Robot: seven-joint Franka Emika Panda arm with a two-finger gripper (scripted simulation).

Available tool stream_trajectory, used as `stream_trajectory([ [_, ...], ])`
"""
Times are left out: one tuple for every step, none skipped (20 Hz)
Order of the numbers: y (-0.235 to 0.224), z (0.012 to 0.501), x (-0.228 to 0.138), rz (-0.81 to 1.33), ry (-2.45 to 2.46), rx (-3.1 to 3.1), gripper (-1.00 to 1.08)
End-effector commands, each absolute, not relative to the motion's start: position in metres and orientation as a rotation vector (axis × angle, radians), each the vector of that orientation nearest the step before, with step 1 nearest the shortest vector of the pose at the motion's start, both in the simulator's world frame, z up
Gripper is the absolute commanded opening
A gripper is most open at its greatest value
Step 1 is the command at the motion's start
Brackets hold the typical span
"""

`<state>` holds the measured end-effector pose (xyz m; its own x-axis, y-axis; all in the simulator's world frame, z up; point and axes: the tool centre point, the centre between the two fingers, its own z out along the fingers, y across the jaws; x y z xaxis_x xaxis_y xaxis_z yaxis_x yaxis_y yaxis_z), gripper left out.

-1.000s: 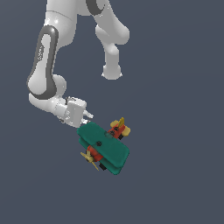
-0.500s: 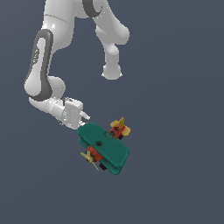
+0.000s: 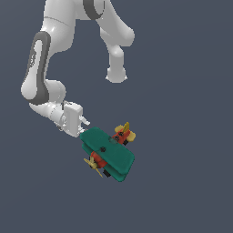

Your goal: Pick up the object and move it to a goal position.

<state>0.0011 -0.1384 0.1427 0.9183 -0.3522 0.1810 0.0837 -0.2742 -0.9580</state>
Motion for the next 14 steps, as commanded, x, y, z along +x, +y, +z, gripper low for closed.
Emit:
stream_trajectory([
  [-0.1417,0.1450,0.0038,-0.453,0.193,-1.796,0.28],
  [-0.1428,0.1459,0.0048,-0.462,0.190,-1.793,0.28],
  [-0.1439,0.1468,0.0056,-0.471,0.188,-1.791,0.28],
  [-0.1448,0.1476,0.0065,-0.480,0.185,-1.788,0.28],
  [-0.1457,0.1484,0.0072,-0.488,0.182,-1.786,0.28],
  [-0.1465,0.1492,0.0079,-0.495,0.180,-1.785,0.28],
  [-0.1473,0.1499,0.0086,-0.502,0.177,-1.783,0.28],
  [-0.1479,0.1506,0.0092,-0.508,0.175,-1.782,0.28],
  [-0.1485,0.1512,0.0097,-0.513,0.173,-1.781,0.28],
  [-0.1491,0.1517,0.0102,-0.518,0.171,-1.779,0.28],
  [-0.1496,0.1523,0.0106,-0.523,0.169,-1.778,0.28],
  [-0.1500,0.1528,0.0110,-0.527,0.168,-1.778,0.28],
  [-0.1504,0.1532,0.0114,-0.531,0.166,-1.777,0.28],
  [-0.1506,0.1534,0.0116,-0.533,0.165,-1.776,0.28],
])
